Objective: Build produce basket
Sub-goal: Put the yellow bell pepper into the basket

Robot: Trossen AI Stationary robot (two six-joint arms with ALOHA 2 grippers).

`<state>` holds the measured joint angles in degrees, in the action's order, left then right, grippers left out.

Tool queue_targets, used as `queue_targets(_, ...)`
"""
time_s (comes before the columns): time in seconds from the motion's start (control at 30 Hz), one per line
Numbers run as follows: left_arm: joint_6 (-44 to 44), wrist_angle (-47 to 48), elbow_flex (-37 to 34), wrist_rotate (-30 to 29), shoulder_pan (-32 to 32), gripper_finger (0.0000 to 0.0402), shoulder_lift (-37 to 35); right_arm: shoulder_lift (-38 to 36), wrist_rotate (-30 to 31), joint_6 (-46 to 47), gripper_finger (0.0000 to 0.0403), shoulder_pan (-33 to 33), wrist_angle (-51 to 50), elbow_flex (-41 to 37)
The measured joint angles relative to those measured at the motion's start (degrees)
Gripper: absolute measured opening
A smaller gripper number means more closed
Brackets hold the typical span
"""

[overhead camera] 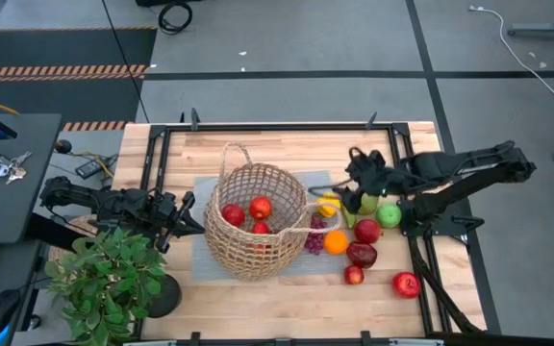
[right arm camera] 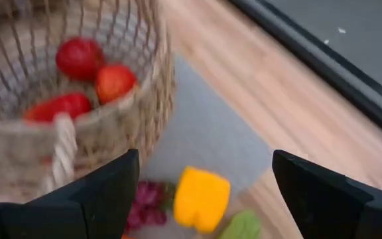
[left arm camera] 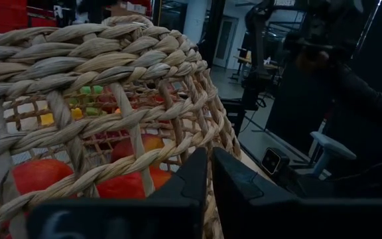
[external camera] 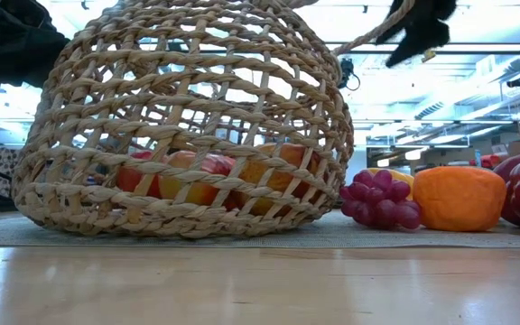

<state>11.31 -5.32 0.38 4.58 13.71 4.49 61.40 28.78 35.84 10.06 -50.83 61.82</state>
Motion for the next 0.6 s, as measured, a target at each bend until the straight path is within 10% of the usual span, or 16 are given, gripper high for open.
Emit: queue_targets(0.6,-0.02,-0.11,0.0,0.0,-0.01,0.0034,0.0,1.29,7.31,5.63,0.0348,8.61,25.17,-24.37)
